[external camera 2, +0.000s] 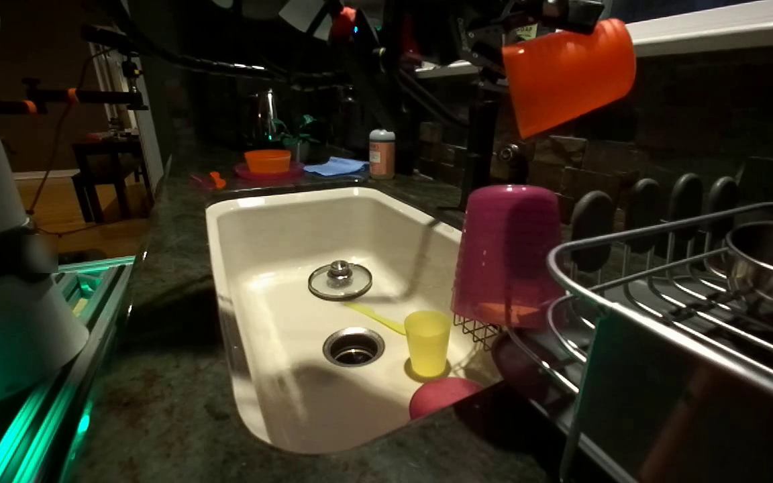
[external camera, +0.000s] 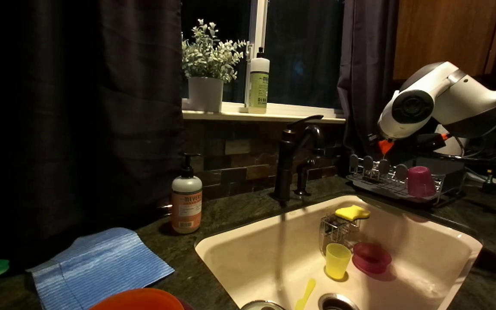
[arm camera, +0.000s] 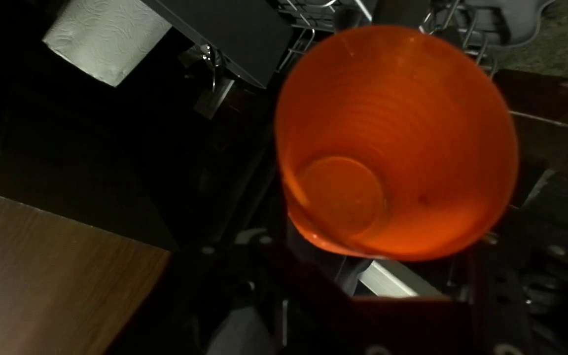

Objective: Put the orange cup on the dishrack.

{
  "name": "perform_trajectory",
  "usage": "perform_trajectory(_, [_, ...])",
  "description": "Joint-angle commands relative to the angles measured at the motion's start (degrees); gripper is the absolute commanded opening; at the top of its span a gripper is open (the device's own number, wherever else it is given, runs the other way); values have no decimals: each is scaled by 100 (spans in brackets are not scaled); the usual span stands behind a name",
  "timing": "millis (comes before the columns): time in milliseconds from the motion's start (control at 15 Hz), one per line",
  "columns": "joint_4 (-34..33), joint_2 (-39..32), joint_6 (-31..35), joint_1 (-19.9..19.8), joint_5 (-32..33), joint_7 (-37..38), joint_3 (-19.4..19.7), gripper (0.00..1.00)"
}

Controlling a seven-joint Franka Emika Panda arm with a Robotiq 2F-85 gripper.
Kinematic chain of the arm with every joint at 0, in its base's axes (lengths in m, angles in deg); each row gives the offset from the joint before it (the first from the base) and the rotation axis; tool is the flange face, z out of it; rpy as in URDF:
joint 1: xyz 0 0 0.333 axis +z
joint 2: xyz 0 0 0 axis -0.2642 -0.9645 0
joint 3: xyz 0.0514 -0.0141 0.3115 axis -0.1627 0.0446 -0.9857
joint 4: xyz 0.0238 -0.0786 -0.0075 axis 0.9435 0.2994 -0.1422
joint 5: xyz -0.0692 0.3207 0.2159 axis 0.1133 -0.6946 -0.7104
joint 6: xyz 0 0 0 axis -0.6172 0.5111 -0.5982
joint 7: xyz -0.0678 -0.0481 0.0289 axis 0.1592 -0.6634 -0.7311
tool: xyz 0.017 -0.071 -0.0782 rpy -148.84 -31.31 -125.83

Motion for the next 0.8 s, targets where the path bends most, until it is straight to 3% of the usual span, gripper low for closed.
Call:
perform_trajectory(0, [317,209,-596,150,342,594,-172,42])
perform_trajectory(400, [424,-47,-1557,332,316,935,-375,42])
perform_trajectory(467, [297,8,-1267,317,244,656,-290,67])
perform_trajectory(667, [326,-48,-1417,331,245,750,-321,67])
perform_trajectory(733, [325,-52,-1420,331,245,754,-321,42])
